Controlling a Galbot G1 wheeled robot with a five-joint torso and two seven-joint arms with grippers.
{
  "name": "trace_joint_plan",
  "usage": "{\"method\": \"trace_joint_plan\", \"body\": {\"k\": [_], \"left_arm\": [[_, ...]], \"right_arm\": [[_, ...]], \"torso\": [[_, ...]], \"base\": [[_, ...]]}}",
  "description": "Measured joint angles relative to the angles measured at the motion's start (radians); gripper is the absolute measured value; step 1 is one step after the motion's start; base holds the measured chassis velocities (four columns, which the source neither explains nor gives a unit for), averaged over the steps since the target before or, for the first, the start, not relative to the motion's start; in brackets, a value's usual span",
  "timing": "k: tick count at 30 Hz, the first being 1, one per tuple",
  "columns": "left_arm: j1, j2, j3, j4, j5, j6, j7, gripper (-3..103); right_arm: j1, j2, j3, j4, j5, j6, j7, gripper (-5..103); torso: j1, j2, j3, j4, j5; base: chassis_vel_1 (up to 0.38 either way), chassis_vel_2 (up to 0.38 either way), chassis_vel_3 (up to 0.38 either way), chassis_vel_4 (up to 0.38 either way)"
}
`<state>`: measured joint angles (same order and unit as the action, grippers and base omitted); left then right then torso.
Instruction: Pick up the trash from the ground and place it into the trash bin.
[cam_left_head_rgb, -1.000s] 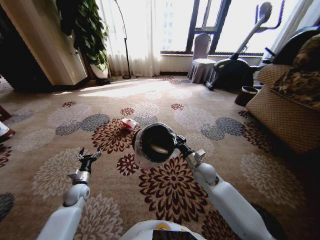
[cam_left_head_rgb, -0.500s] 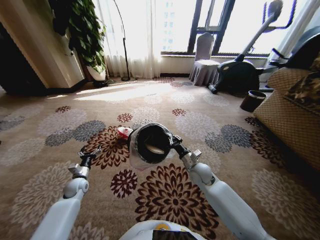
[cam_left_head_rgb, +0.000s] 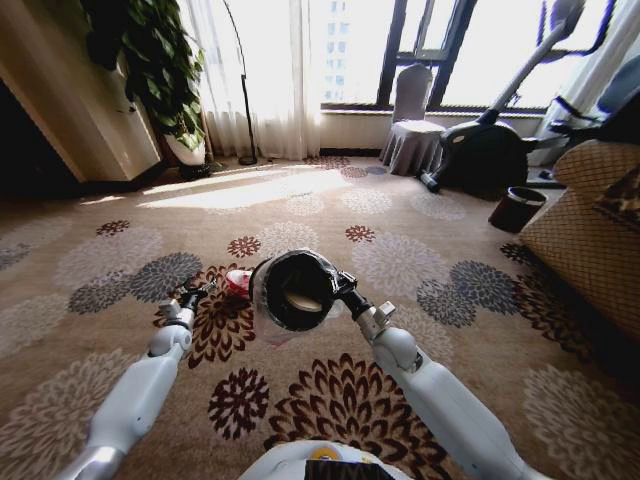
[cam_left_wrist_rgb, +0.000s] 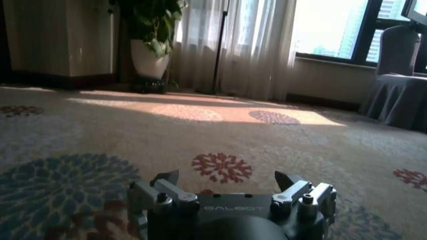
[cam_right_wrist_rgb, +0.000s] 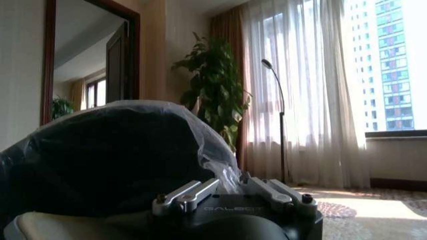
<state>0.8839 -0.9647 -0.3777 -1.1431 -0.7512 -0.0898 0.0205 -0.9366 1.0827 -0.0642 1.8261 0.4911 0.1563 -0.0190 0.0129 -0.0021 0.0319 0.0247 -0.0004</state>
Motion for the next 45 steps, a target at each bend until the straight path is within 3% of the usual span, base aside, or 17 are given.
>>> {"method": "trace_joint_plan", "body": {"k": [5,14,25,31,35,36,39,45], "left_arm": [[-0.09,-0.011,0.073,0.112,-0.001,0.018,0.025,99],[-0.292,-0.08,0.232,0.361,0.03,-0.007,0.093,99],[-0.364,-0.143,0.298,0.492,0.073,0.039,0.048,101],[-0.4,-0.189,0.294,0.614,0.153,0.013,0.07,89],[-0.428,-0.232,0.254,0.676,0.191,-0.011,0.087,76],[-0.428,-0.232,0.254,0.676,0.191,-0.011,0.087,76],[-0.434,-0.251,0.22,0.692,0.206,-0.012,0.087,59],[-0.411,-0.249,0.193,0.671,0.212,-0.014,0.086,43]], "right_arm": [[-0.011,-0.009,0.012,0.011,0.004,0.0,0.001,0],[-0.031,-0.016,0.026,0.018,0.017,0.015,0.001,0],[-0.071,-0.015,0.064,0.023,0.001,0.042,0.001,0],[-0.107,-0.03,0.099,0.042,0.001,0.05,0.001,0],[-0.144,-0.046,0.13,0.065,0.002,0.055,0.001,0],[-0.144,-0.046,0.13,0.065,0.002,0.055,0.001,0],[-0.16,-0.053,0.143,0.075,0.003,0.058,0.001,0],[-0.167,-0.058,0.15,0.078,0.004,0.058,0.001,0]], "torso": [[0.0,0.0,0.0,-0.0005,0.0006],[0.001,0.0,0.0,-0.0005,0.0007],[0.001,0.0,0.0,-0.0004,0.0008],[0.001,0.0,0.0,-0.0003,0.0005],[0.001,0.0,0.0,-0.0011,0.0004],[0.001,0.0,0.0,-0.0011,0.0004],[0.001,0.0,0.0,-0.0004,0.0006],[0.001,0.0,0.0,-0.0008,0.0004]], "base": [[0.0,0.0,0.0,0.0],[0.0,0.0,0.0,0.0],[0.0,0.0,0.0,0.0],[0.0,0.0,0.0,0.0],[0.0,0.0,0.0,0.0],[0.0,0.0,0.0,0.0],[0.0,0.0,0.0,0.0],[0.0,0.0,0.0,0.0]]}}
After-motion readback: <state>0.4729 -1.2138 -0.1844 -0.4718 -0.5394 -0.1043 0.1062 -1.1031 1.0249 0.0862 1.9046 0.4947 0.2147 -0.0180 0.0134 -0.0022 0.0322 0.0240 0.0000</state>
